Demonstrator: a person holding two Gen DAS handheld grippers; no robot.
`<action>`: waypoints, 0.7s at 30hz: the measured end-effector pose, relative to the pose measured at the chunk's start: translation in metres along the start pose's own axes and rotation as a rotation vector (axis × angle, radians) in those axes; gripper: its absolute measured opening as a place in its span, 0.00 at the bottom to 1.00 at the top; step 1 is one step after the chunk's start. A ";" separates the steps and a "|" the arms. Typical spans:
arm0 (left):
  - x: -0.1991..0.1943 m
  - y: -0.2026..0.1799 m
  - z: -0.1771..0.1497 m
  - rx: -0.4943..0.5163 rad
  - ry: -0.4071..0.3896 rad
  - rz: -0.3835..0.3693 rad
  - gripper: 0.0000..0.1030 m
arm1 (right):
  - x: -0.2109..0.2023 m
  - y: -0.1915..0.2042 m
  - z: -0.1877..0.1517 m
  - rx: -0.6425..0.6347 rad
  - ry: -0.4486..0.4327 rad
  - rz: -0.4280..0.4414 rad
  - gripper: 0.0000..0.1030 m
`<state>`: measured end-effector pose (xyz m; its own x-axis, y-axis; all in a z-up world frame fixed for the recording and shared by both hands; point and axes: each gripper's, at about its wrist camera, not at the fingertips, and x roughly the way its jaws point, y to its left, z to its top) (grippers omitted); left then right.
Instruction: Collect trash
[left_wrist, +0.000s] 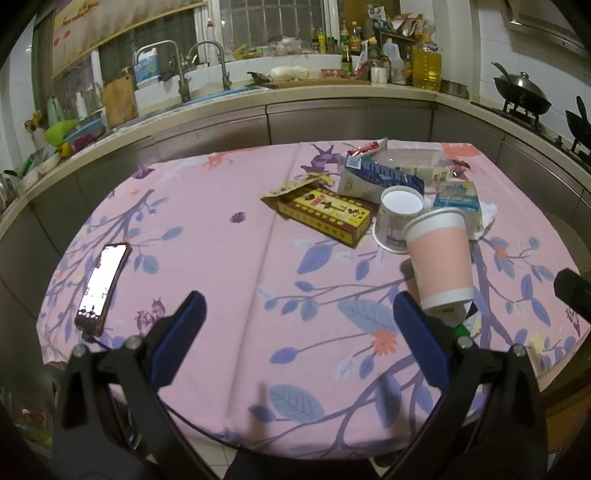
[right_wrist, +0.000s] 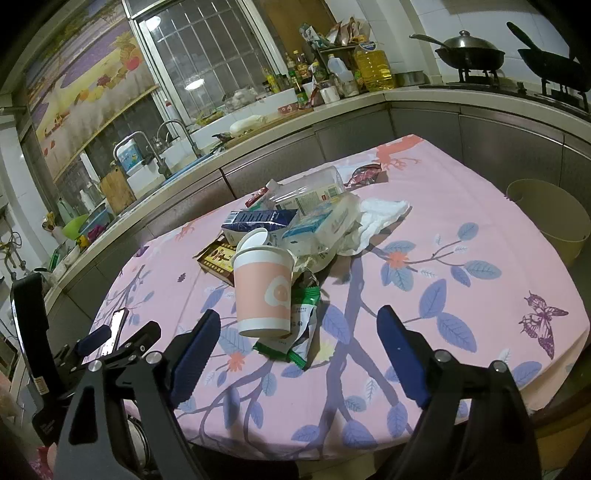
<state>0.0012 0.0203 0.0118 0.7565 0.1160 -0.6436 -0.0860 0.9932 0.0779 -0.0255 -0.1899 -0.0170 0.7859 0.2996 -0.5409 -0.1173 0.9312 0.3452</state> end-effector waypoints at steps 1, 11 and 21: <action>0.000 0.000 0.000 0.000 0.001 -0.001 0.94 | 0.000 0.000 -0.001 0.000 0.000 0.000 0.80; 0.009 0.001 -0.002 -0.014 0.008 -0.010 0.94 | 0.009 -0.001 -0.004 0.003 0.029 0.002 0.67; 0.049 -0.021 0.020 0.001 0.099 -0.258 0.94 | 0.051 -0.029 -0.002 0.028 0.108 -0.044 0.54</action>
<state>0.0534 0.0052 -0.0062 0.6866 -0.1406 -0.7133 0.1019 0.9900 -0.0971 0.0164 -0.2012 -0.0559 0.7196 0.2807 -0.6351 -0.0661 0.9382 0.3397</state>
